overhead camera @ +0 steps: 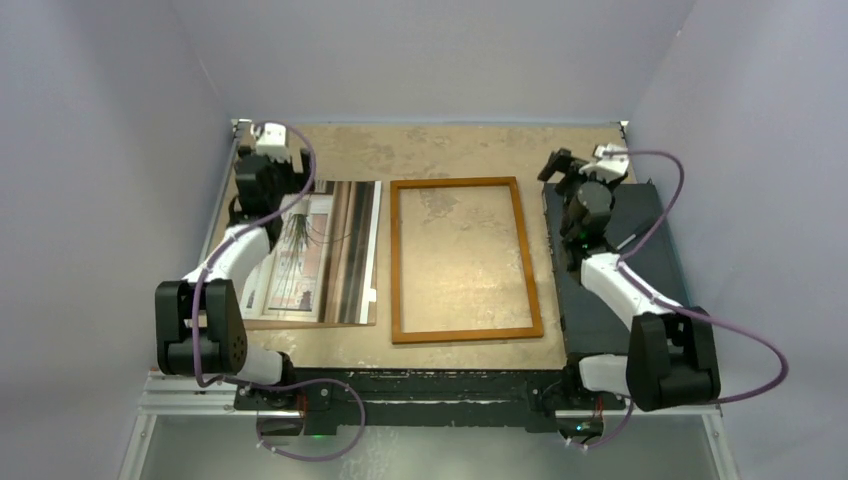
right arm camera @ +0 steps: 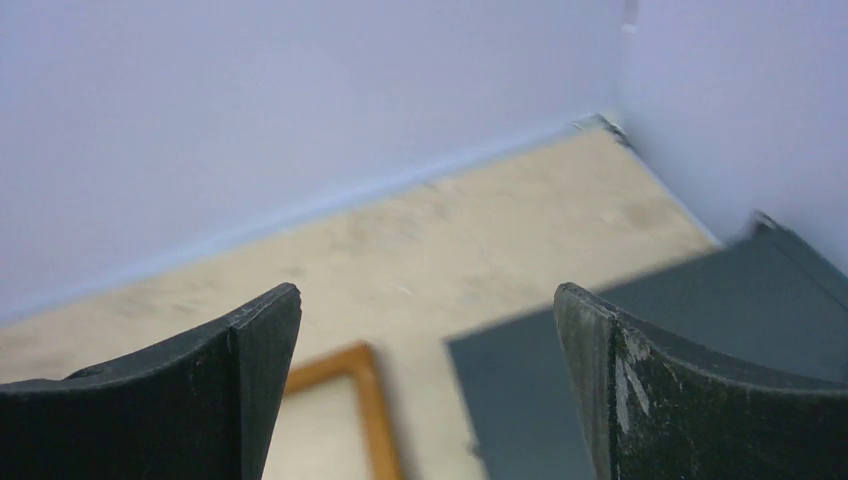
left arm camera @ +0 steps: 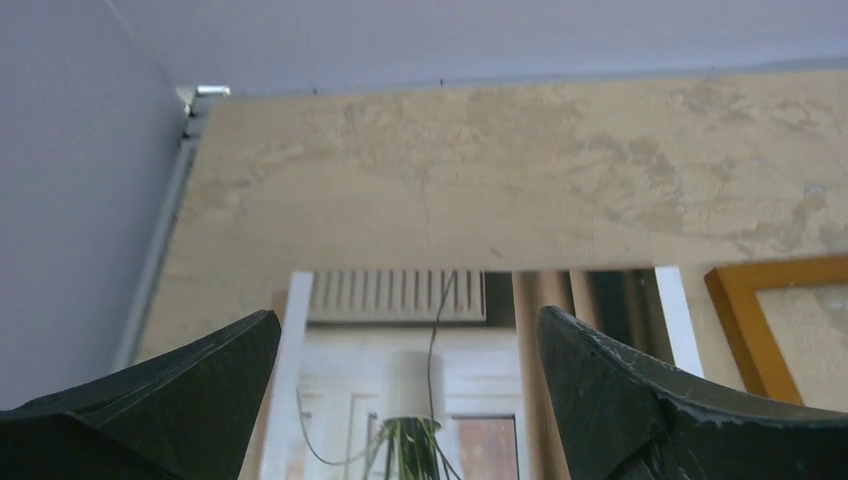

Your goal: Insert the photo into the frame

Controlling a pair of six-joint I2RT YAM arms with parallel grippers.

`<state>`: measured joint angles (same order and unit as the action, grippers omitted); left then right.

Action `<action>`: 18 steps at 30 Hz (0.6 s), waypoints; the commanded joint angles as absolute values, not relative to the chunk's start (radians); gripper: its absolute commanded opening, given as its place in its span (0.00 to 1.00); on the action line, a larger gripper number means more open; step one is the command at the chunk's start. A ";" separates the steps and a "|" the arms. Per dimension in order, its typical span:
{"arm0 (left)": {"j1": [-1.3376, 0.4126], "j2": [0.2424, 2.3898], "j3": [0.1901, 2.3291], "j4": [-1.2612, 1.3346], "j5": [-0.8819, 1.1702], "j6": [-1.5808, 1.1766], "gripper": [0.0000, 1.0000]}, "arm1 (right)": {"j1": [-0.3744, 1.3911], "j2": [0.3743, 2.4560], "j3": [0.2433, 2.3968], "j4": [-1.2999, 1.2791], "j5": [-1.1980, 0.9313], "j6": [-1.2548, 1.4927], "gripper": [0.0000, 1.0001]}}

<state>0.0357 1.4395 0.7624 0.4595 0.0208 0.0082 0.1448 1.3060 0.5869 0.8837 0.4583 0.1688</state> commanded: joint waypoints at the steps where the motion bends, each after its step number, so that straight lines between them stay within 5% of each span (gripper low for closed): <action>1: 0.070 1.424 1.033 -0.070 0.036 0.067 0.99 | 0.141 1.261 0.791 0.515 0.209 0.433 0.99; 6: 0.158 1.440 1.214 -0.273 0.156 0.008 0.99 | 0.171 1.340 1.030 0.344 -0.018 0.487 0.99; 12: 0.166 1.460 1.317 -0.452 0.131 0.014 0.99 | 0.509 1.495 1.298 -0.013 0.400 0.444 0.99; 18: 0.193 1.482 1.346 -0.568 0.130 0.030 0.98 | 0.810 1.687 1.404 -0.173 0.600 0.548 0.99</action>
